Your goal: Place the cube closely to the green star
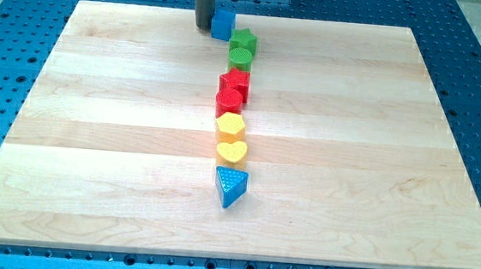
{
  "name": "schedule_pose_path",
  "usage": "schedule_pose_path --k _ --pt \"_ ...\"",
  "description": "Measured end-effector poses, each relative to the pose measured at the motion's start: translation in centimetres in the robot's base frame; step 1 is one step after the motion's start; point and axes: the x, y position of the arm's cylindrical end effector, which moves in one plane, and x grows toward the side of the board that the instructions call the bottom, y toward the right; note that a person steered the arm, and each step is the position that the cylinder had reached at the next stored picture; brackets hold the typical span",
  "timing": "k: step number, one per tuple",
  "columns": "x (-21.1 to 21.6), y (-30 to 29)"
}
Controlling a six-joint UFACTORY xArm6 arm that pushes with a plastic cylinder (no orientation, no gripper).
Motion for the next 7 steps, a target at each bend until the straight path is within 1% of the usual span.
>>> schedule_pose_path --k 2,3,7 --pt "0.0 -0.7" --pt "0.0 1.0" --pt "0.1 2.7"
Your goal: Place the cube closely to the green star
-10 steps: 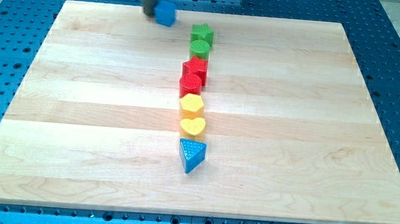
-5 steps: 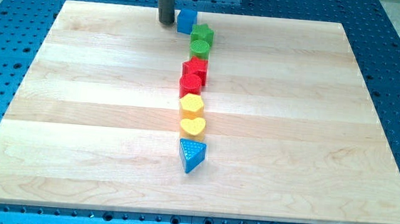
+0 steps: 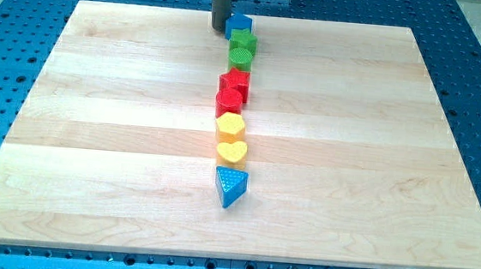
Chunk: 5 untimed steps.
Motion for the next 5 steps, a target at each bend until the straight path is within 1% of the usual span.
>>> schedule_pose_path --k 2,3,5 --pt "0.1 2.3" --pt "-2.3 0.7" --pt "-2.9 -0.5"
